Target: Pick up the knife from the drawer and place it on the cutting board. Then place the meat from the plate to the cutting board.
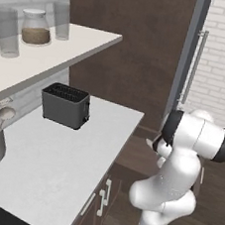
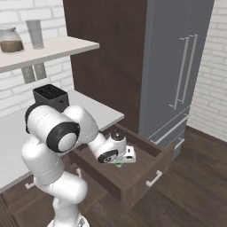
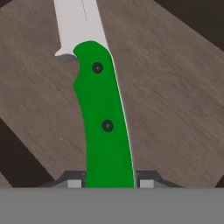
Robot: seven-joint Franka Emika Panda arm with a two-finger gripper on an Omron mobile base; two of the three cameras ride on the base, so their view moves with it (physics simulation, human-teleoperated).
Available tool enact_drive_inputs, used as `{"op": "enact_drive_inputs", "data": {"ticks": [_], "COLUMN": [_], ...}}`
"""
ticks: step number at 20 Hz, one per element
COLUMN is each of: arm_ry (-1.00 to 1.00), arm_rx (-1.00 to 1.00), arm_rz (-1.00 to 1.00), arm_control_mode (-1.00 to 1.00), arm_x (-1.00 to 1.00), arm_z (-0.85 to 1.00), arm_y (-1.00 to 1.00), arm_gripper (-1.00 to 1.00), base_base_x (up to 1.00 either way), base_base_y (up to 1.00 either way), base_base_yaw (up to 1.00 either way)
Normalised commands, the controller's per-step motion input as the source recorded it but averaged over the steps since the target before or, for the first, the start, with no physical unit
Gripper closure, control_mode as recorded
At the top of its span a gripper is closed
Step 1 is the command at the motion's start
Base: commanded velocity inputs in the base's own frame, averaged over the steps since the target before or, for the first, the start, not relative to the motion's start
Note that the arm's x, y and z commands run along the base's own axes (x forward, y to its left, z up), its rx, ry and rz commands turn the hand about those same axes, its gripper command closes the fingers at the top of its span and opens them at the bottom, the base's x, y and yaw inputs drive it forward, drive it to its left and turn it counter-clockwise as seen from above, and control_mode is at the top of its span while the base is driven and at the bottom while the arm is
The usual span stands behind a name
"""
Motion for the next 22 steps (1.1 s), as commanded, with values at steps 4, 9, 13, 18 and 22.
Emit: {"op": "enact_drive_inputs", "data": {"ticks": [4, 9, 13, 18, 22], "arm_ry": [0.14, 0.17, 0.17, 0.14, 0.01], "arm_rx": [0.02, 0.02, 0.04, 0.08, 0.06], "arm_rz": [0.00, -0.01, -0.01, -0.01, -0.06], "arm_control_mode": [-1.00, -1.00, -1.00, -1.00, -1.00], "arm_x": [-0.08, 0.00, 0.00, -0.01, -0.15], "arm_z": [1.00, 1.00, 1.00, 1.00, 1.00], "arm_y": [0.00, -0.03, -0.10, -0.11, -0.09], "arm_gripper": [1.00, 1.00, 1.00, 1.00, 1.00], "base_base_x": [0.00, 0.00, 0.00, 0.00, 0.00], "base_base_y": [0.00, 0.00, 0.00, 0.00, 0.00], "base_base_yaw": [0.00, 0.00, 0.00, 0.00, 0.00]}}
